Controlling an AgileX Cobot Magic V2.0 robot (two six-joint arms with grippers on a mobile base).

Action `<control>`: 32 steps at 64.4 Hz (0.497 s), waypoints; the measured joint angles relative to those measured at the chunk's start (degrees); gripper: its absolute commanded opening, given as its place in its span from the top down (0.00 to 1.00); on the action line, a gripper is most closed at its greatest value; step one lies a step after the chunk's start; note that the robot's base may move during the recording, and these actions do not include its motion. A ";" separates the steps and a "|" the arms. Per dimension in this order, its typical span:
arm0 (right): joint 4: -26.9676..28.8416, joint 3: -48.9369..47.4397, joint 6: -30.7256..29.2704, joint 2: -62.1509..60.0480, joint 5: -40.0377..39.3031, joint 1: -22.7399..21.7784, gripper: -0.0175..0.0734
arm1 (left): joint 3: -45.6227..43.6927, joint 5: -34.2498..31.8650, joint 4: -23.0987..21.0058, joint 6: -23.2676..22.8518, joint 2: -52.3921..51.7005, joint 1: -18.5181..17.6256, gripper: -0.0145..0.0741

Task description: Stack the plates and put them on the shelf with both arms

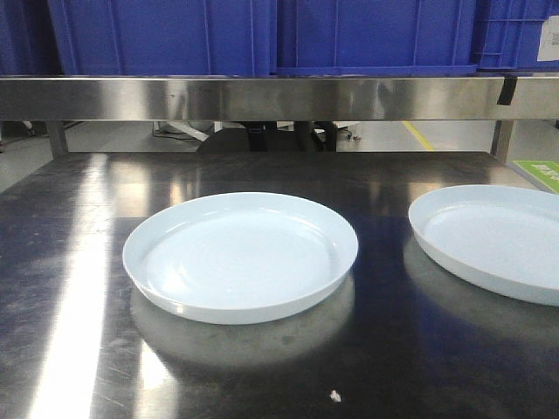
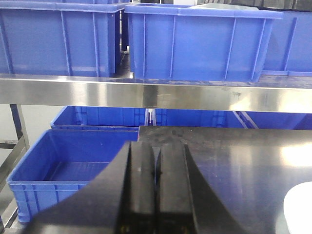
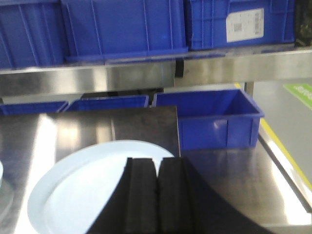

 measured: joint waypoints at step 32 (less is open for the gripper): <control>-0.10 -20.43 0.00 17.95 17.95 0.00 0.75 | 0.00 0.00 0.00 0.00 0.00 0.00 0.75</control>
